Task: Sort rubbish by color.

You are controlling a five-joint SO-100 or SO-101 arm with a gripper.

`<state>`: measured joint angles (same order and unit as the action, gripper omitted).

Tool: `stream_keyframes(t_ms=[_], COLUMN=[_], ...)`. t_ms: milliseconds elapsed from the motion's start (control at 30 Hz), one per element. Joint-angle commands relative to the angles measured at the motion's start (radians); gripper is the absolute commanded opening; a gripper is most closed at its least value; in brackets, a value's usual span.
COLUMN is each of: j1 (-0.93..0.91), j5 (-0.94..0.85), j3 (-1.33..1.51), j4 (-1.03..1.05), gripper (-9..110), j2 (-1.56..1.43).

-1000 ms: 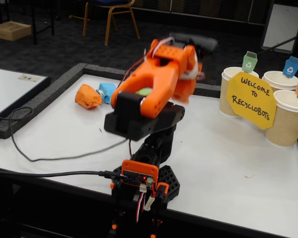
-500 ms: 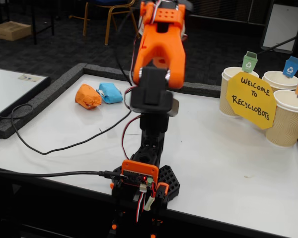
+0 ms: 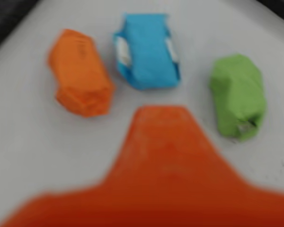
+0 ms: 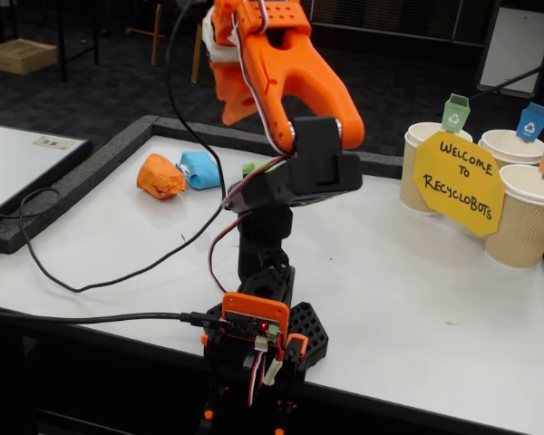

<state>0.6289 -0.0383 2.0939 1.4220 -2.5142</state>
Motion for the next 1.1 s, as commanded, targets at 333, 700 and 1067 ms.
stream_keyframes(t_ms=[333,700,1067], j1=[0.021,-0.186,-0.267], j5=[0.005,0.005,0.005], j3=[-0.155,-0.114,-0.103], j4=[0.000,-0.087,-0.161], gripper=[10,10,10], j2=[0.012,0.150,0.232])
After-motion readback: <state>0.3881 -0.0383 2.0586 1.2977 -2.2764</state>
